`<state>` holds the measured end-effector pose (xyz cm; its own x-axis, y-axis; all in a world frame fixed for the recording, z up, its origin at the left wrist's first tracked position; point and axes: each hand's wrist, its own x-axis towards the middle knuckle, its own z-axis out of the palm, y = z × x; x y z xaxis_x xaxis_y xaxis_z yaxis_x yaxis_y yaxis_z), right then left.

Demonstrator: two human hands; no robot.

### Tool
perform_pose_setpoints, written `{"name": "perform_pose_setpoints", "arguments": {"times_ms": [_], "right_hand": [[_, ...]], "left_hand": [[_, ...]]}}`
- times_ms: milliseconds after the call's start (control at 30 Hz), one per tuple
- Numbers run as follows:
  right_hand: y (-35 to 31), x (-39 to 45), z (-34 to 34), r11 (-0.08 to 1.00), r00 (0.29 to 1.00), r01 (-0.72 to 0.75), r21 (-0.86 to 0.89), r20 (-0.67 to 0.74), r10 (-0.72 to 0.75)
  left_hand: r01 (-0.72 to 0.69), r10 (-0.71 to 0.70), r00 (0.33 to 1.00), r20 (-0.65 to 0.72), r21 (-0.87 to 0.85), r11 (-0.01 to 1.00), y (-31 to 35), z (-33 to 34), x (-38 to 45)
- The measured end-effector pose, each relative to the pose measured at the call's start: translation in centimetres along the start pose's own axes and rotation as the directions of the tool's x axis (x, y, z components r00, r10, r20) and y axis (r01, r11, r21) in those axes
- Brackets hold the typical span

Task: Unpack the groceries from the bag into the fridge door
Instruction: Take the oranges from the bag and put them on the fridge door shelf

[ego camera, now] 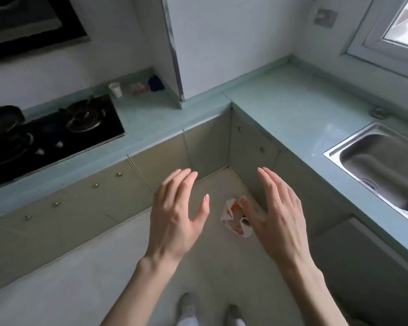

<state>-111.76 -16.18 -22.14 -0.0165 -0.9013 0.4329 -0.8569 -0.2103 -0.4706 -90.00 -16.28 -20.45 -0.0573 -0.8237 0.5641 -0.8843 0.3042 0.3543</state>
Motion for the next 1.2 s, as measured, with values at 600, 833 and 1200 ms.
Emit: {"name": "perform_pose_setpoints", "arguments": {"times_ms": [600, 833, 1200], "right_hand": [[7.2, 1.7, 13.8, 0.961, 0.964, -0.257, -0.103, 0.040, 0.262], [16.3, 1.1, 25.7, 0.958, 0.959, -0.271, -0.096, 0.054, 0.277], [29.1, -6.8, 43.4, 0.939, 0.934, -0.341, -0.044, 0.103, 0.343]], "left_hand": [[-0.151, 0.209, 0.944, 0.256, -0.231, 0.961, -10.1, 18.8, 4.0], [-0.090, 0.166, 0.935, 0.312, -0.244, 0.966, -15.0, 33.5, 1.8], [-0.042, 0.165, 0.890, 0.424, -0.285, 0.958, -20.7, 52.6, -10.6]]}}
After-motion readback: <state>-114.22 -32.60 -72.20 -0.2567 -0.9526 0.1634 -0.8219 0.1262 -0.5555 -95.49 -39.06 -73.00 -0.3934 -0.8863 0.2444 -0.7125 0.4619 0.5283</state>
